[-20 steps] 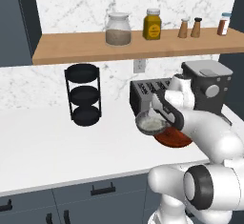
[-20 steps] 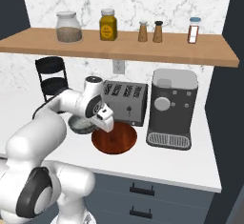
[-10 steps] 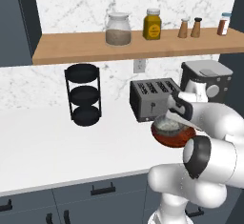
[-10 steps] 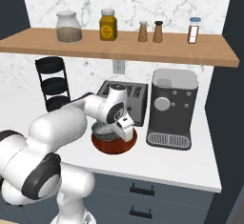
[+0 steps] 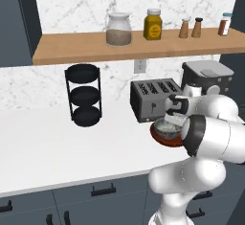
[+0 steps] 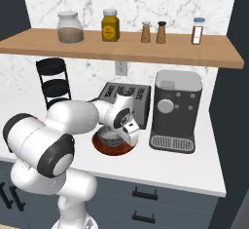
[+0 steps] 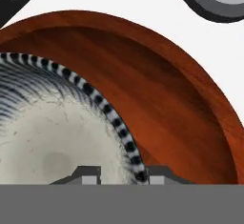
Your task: Pick up the bowls on the counter and stack them on top of one another in the open cabinet. Place the smaller bowl on top of the larger bowl.
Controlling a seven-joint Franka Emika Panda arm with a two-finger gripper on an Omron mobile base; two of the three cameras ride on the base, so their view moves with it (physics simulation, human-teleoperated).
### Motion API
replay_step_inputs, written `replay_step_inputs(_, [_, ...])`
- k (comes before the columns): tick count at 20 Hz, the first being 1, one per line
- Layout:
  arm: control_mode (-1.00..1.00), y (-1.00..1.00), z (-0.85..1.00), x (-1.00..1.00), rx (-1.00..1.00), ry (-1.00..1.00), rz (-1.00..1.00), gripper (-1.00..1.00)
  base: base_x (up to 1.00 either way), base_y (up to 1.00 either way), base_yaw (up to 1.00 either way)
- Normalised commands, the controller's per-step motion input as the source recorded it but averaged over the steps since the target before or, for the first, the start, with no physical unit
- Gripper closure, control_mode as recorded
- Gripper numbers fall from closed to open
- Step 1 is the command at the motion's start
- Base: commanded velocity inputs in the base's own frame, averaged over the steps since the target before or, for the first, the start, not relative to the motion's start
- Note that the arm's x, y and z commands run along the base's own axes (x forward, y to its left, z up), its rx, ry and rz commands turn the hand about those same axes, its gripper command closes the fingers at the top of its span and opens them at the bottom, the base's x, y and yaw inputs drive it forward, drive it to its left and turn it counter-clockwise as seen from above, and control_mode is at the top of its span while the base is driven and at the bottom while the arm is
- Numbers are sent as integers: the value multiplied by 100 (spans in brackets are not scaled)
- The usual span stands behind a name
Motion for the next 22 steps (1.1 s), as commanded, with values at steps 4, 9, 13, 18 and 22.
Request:
replay_step_inputs(4, [-100,-22,49,-3,3,0,0,-100,0,0,0])
replay_step_inputs(9, [-100,-49,38,-37,0,1,0,-100,0,0,0])
replay_step_inputs(13, [-100,-28,-31,-8,-7,0,0,-100,0,0,0])
replay_step_inputs(18, [-100,0,-50,0,-1,0,1,-100,0,0,0])
replay_step_inputs(22, [-100,0,-54,0,1,0,0,-100,0,0,0])
